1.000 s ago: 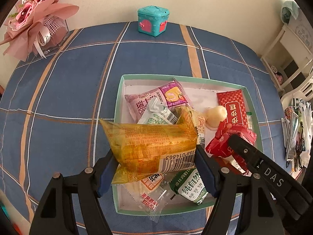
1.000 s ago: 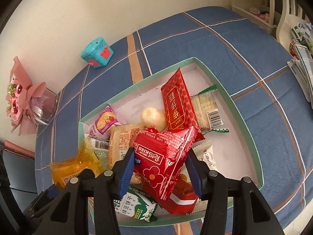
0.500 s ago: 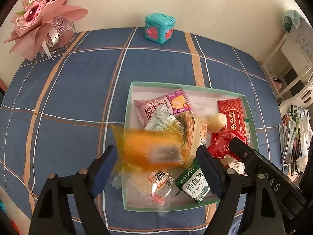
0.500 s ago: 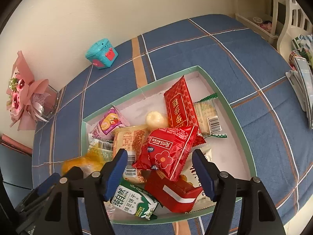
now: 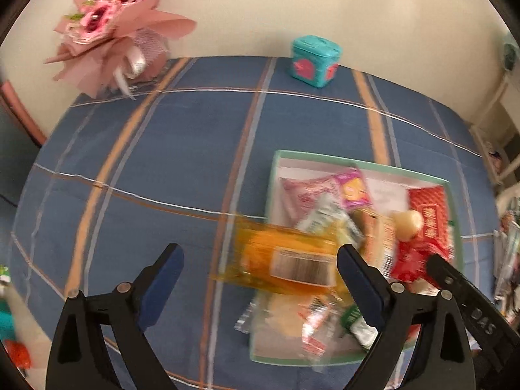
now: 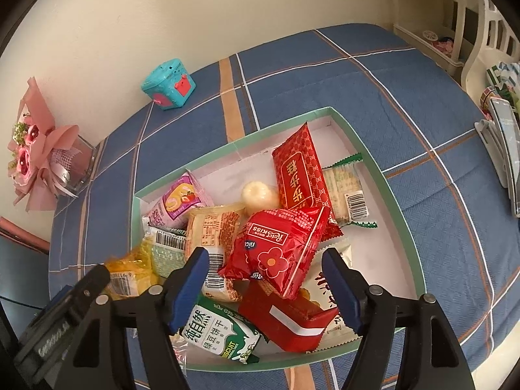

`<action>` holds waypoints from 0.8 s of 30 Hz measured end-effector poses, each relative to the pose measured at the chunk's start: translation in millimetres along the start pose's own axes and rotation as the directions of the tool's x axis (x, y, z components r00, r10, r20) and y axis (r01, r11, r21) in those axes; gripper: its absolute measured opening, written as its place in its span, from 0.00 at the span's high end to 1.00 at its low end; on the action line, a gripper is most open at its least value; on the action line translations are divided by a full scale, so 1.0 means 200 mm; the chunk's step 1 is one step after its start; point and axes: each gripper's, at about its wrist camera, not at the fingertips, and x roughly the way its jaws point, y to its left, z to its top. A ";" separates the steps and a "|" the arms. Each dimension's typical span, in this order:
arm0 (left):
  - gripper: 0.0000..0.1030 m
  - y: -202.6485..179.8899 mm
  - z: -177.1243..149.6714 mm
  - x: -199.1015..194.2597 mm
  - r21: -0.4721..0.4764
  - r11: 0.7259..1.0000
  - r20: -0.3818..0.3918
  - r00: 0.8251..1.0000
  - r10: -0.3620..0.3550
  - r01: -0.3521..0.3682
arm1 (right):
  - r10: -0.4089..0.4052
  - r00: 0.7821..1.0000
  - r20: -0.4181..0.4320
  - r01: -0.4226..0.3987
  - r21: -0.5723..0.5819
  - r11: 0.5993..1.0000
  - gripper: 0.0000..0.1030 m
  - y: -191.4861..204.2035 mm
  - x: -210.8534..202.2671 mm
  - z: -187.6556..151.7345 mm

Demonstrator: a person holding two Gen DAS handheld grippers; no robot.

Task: Organize snacks

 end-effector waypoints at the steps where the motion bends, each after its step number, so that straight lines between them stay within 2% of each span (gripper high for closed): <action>1: 0.07 0.01 0.00 0.00 -0.003 1.000 0.006 1.000 0.023 -0.023 | -0.002 1.000 0.001 0.002 -0.009 1.000 0.25 0.01 0.00 0.00; 5: 0.07 0.07 0.01 0.01 -0.024 0.997 0.019 0.997 0.078 -0.077 | -0.014 1.000 0.016 0.015 -0.056 0.998 0.17 0.05 -0.01 -0.01; 7: 0.07 0.09 0.02 0.01 -0.034 0.993 0.023 0.994 0.110 -0.109 | -0.022 0.999 0.025 0.024 -0.079 0.997 0.03 0.08 -0.01 -0.02; 8: 0.07 0.09 0.02 0.01 -0.031 0.990 0.026 0.990 0.140 -0.140 | -0.030 0.999 0.033 0.033 -0.094 0.995 0.00 0.09 -0.02 -0.02; 11: 0.07 0.10 0.02 0.00 -0.019 0.981 0.035 0.980 0.196 -0.195 | -0.043 0.998 0.051 0.050 -0.127 0.991 0.00 0.12 -0.03 -0.03; 16: 0.07 0.11 0.01 -0.01 -0.027 0.971 0.036 0.970 0.239 -0.238 | -0.052 0.996 0.065 0.062 -0.156 0.986 0.00 0.15 -0.04 -0.04; 19: 0.07 0.10 0.01 -0.02 -0.010 0.954 0.045 0.953 0.299 -0.299 | -0.055 0.996 0.070 0.067 -0.174 0.983 0.00 0.17 -0.05 -0.05; 24: 0.07 0.12 0.00 -0.04 0.000 0.958 0.051 0.957 0.285 -0.286 | -0.060 0.996 0.071 0.073 -0.195 0.978 0.00 0.19 -0.06 -0.08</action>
